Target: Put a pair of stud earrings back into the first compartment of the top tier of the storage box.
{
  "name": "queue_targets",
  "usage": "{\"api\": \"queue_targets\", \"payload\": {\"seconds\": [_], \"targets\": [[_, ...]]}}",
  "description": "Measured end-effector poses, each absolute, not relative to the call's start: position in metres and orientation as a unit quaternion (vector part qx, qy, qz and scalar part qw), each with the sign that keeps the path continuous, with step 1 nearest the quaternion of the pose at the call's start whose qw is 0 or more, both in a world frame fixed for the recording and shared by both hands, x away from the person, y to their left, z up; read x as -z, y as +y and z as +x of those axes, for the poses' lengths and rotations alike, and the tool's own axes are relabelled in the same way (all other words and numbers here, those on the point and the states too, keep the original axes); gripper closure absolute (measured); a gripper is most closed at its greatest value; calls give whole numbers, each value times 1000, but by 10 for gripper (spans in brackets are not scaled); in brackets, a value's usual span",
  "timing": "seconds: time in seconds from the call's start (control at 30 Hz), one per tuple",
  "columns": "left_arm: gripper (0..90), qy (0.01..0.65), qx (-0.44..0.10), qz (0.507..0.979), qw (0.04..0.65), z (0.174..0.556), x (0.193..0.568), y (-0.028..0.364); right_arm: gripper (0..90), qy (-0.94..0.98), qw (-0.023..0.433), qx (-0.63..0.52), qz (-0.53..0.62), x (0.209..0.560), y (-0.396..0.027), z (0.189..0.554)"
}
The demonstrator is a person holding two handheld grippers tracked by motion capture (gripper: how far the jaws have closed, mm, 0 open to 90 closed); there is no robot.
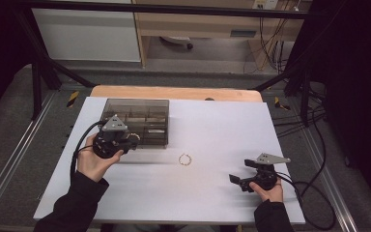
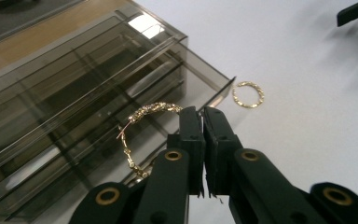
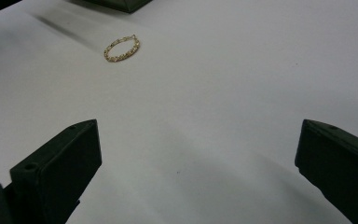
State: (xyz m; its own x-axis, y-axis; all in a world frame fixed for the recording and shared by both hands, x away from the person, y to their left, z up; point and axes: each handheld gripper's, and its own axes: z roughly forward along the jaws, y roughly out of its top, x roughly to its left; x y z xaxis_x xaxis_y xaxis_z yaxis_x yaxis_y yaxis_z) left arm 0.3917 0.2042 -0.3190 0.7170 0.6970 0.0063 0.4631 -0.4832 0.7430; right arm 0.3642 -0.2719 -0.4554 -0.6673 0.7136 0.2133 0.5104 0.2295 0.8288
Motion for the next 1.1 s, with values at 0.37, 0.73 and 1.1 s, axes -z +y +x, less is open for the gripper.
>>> {"api": "queue_targets", "payload": {"seconds": [0.37, 0.73, 1.1], "targets": [[870, 378, -161, 837, 361, 411, 329, 228, 8, 777, 106, -479, 395, 455, -272, 364], [871, 404, -167, 829, 350, 423, 339, 245, 8, 777, 106, -479, 394, 455, -272, 364], [871, 423, -167, 823, 340, 432, 349, 258, 8, 777, 105, -479, 395, 455, -272, 364]]}}
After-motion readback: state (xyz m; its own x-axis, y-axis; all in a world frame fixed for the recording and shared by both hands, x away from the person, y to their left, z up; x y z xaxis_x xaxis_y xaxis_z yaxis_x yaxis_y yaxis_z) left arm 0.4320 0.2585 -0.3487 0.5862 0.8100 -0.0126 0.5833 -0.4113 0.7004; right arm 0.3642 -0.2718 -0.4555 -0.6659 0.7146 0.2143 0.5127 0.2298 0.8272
